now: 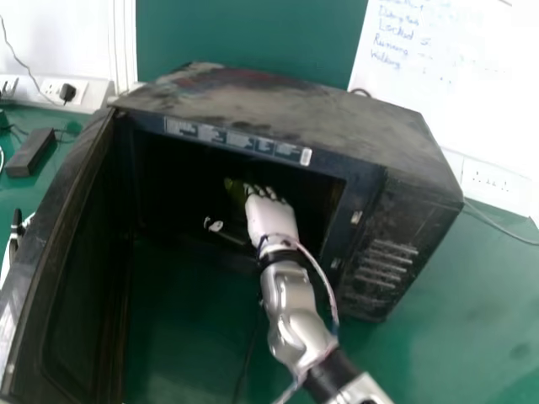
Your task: Put biscuit inside oven
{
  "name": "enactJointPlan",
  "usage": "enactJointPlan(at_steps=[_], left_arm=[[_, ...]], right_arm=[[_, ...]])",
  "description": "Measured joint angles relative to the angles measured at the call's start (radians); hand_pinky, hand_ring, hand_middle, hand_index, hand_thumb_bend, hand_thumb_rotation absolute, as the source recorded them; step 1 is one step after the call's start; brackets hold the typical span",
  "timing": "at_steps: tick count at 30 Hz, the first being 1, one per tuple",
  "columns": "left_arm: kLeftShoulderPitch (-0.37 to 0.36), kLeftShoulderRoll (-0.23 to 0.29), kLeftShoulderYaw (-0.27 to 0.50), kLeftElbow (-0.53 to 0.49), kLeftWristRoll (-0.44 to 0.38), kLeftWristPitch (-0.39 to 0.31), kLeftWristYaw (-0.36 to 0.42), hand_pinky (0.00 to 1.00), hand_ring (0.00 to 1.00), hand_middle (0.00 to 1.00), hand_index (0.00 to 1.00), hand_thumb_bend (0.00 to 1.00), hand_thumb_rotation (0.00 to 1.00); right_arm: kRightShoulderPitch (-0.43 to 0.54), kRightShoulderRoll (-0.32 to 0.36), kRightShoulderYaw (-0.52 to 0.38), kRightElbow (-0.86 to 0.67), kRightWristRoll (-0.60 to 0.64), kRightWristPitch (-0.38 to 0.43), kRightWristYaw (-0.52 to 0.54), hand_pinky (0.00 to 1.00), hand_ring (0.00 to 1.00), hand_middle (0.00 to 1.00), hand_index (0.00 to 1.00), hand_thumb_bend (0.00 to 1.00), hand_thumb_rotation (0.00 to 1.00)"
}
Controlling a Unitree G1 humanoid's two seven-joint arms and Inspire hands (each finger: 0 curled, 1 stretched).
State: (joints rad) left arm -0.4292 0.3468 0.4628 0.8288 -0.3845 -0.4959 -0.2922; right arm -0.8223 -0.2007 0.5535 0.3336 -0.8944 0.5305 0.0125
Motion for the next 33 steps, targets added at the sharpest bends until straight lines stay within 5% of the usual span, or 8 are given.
enactJointPlan(at_steps=[19, 33], left_arm=[[-0.003, 0.001, 0.0, 0.002, 0.0, 0.007, 0.003, 0.78, 0.78, 0.81, 0.82, 0.53, 0.43], [-0.01, 0.003, 0.0, 0.023, 0.004, -0.005, 0.002, 0.78, 0.78, 0.81, 0.82, 0.52, 0.44]], right_arm=[[0.262, -0.069, -0.009, -0.509, -0.174, 0.063, 0.334, 0.97, 1.0, 1.0, 1.0, 1.0, 0.98], [0.431, -0.095, -0.056, -0.754, -0.295, 0.029, 0.505, 0.94, 1.0, 1.0, 1.0, 1.0, 1.0]])
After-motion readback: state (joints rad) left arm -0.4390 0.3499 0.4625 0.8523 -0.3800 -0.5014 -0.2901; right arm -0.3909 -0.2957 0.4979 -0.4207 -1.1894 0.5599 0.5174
